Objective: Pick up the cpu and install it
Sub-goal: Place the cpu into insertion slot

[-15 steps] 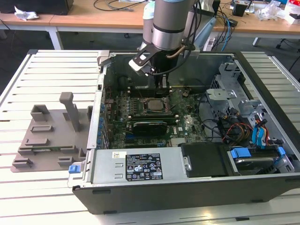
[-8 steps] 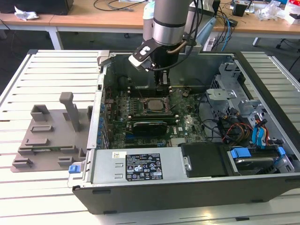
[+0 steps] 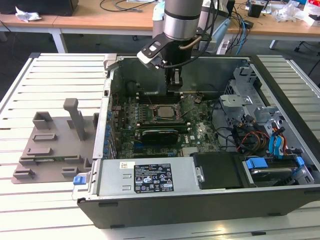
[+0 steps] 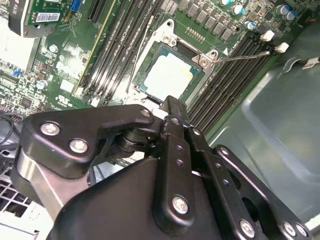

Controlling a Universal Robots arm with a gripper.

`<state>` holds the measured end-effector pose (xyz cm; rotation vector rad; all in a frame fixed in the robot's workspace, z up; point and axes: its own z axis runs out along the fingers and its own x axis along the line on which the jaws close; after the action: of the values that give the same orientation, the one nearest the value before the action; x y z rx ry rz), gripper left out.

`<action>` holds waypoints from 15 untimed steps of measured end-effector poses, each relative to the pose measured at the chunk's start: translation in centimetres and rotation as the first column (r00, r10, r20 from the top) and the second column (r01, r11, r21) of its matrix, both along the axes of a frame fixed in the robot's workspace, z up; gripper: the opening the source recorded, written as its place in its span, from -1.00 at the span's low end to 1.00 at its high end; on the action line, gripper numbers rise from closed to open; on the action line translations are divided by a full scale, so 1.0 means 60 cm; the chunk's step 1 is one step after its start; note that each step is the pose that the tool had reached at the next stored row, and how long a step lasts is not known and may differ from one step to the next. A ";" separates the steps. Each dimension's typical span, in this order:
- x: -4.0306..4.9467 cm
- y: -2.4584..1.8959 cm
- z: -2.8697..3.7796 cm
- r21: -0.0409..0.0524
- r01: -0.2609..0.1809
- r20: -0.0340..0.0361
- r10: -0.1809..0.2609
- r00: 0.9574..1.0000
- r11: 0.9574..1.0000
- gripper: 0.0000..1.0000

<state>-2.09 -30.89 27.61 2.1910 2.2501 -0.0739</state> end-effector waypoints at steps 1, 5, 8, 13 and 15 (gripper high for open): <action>0.000 0.0000 0.004 0.000 0.000 0.000 0.000 1.000 1.000 -0.79; 0.000 0.0000 0.012 0.000 0.000 0.000 0.000 1.000 1.000 -0.79; 0.000 0.0000 0.027 0.000 0.000 0.000 0.000 1.000 1.000 -0.79; 0.000 0.0000 0.043 0.000 0.000 0.000 0.000 1.000 1.000 -0.79; 0.000 0.0000 0.043 0.000 0.000 0.000 0.000 1.000 1.000 -0.79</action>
<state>-2.09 -30.89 30.21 2.1910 2.2501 -0.0738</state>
